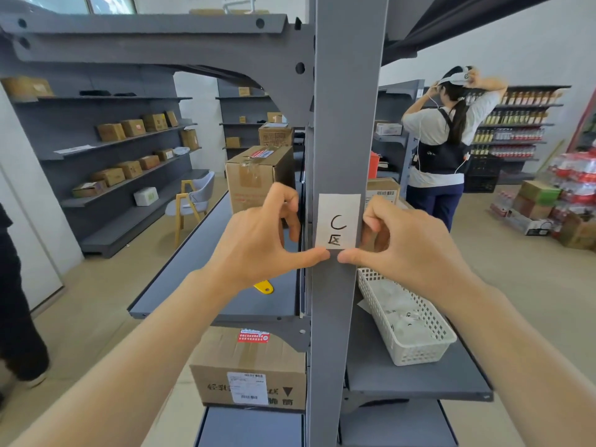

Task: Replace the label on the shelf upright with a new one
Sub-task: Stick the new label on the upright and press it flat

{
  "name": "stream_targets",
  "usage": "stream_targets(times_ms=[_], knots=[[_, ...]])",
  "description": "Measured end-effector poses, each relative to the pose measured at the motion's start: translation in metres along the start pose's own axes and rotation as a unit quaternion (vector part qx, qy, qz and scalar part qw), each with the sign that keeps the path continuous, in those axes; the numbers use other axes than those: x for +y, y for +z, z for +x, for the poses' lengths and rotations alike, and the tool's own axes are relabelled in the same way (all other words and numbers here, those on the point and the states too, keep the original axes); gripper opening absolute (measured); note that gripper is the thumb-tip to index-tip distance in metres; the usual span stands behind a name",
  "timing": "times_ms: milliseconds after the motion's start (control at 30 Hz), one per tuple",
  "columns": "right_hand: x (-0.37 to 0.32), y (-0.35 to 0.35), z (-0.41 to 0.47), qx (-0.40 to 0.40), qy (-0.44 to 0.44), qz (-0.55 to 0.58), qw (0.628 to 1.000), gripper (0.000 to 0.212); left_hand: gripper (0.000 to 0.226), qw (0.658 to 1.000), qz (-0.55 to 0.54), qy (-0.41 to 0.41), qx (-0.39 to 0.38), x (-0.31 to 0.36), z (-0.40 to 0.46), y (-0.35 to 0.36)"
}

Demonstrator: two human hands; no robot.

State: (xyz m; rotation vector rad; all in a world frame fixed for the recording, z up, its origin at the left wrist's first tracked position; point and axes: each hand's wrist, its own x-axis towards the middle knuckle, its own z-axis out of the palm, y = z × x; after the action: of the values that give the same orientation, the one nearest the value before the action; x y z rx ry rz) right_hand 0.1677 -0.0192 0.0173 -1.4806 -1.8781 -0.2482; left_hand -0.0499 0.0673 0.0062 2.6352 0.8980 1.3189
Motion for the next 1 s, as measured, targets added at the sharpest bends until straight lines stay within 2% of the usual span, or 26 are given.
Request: stream_targets(times_ms=[167, 333, 500, 700, 867, 1000], knots=[[-0.009, -0.010, 0.018, 0.104, 0.004, 0.150, 0.983, 0.049, 0.046, 0.978, -0.186, -0.073, 0.057, 0.023, 0.022, -0.009], [-0.006, -0.017, 0.029, 0.101, -0.004, 0.042, 0.994, 0.047, 0.047, 0.982, -0.162, -0.087, 0.043, 0.028, 0.028, -0.012], [0.005, -0.018, 0.021, 0.099, 0.008, 0.057, 0.993, 0.046, 0.047, 0.980, -0.171, -0.089, 0.047, 0.020, 0.021, -0.021], [0.009, 0.001, 0.007, 0.060, -0.007, 0.062, 0.996, 0.048, 0.051, 0.985, -0.155, -0.081, 0.008, 0.014, 0.004, -0.003], [0.015, 0.013, -0.005, 0.022, 0.017, 0.067, 0.997, 0.053, 0.059, 0.981, -0.171, -0.083, 0.025, 0.008, -0.004, 0.007], [0.016, 0.016, -0.007, 0.020, 0.017, 0.083, 0.996, 0.053, 0.052, 0.986, -0.146, -0.075, 0.021, 0.009, -0.015, 0.013]])
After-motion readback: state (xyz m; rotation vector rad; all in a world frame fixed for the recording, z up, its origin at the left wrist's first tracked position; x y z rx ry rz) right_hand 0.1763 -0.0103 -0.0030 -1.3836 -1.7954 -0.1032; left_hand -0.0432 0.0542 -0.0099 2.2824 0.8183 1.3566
